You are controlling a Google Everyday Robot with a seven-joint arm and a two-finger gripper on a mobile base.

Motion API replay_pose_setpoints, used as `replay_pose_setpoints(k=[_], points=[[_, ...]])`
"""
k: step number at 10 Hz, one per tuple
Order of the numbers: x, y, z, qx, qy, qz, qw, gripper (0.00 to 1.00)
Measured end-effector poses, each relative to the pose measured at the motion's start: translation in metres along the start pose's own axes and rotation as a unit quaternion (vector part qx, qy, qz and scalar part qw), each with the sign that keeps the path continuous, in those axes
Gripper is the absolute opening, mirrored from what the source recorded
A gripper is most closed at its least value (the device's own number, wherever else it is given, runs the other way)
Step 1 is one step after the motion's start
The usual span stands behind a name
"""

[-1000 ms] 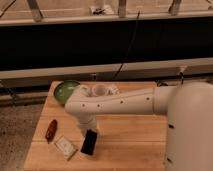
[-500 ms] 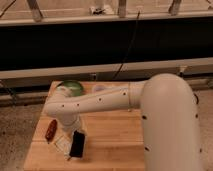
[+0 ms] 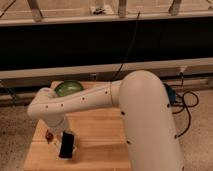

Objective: Place the eraser on the white sponge

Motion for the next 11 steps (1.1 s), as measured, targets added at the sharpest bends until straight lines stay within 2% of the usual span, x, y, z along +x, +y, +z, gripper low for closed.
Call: replay_pose_setpoints(k=[4, 7, 8, 11], points=[[0.018, -0.005, 0.003, -0.001, -0.009, 0.002, 1.0, 0.46], [0.021, -0.005, 0.006, 0.003, -0.015, 0.002, 0.9999, 0.74], [0.021, -0.004, 0.007, 0.005, -0.019, 0.002, 0.9998, 0.8], [0.023, 0.004, 0.005, 0.01, -0.019, 0.0, 0.9998, 0.8]])
